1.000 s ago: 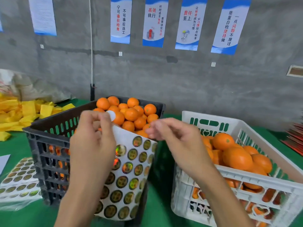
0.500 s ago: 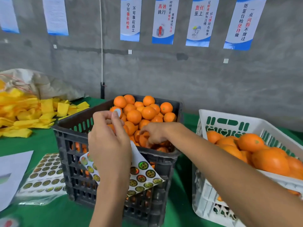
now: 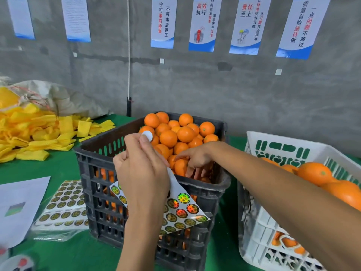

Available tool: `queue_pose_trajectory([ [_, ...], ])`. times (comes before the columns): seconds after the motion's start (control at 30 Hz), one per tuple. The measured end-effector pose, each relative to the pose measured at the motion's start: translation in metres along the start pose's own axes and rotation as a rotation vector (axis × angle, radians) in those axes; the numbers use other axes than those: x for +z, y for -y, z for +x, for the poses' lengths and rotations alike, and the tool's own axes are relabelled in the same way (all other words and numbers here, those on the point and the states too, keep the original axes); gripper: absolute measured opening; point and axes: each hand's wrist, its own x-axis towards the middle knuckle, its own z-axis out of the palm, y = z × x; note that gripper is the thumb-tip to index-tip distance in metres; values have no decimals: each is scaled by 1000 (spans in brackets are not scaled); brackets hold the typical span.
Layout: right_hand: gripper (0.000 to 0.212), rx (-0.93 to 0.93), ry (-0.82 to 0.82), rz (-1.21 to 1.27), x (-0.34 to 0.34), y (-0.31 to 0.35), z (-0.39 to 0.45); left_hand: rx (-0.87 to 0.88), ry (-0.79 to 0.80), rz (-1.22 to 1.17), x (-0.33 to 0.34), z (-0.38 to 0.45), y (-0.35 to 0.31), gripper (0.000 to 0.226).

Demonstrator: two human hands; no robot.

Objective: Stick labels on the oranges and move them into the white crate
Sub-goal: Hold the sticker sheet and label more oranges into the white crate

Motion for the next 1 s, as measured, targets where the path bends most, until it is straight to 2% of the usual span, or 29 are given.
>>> queue_pose_trajectory([
  [0.17, 64, -41, -48, 82, 2, 6, -8, 32, 31, 14, -2, 0, 0, 32],
  [0.33, 54, -81, -105, 52, 4, 8, -14, 74, 57, -18, -4, 2, -1, 27],
  [0.4, 50, -150, -215, 12, 3, 8, -18, 71, 40, -67, -3, 1, 0, 26],
  [0.5, 48, -309, -556, -1, 3, 7, -37, 106, -20, -131, -2, -3, -2, 17],
  [0.6, 46, -514, -889, 229, 18, 11, -70, 153, -52, -161, -1, -6, -6, 15],
  [0.7, 50, -686, -1080, 534, 50, 13, -109, 159, -58, -152, 0, -11, -14, 20],
  [0.83, 58, -846, -1216, 891, 103, -10, -167, 186, -7, -190, 5, -23, -42, 22],
  [1.0, 59, -874, -1303, 1039, 153, -39, -205, 229, 124, -188, 6, -41, -70, 8],
])
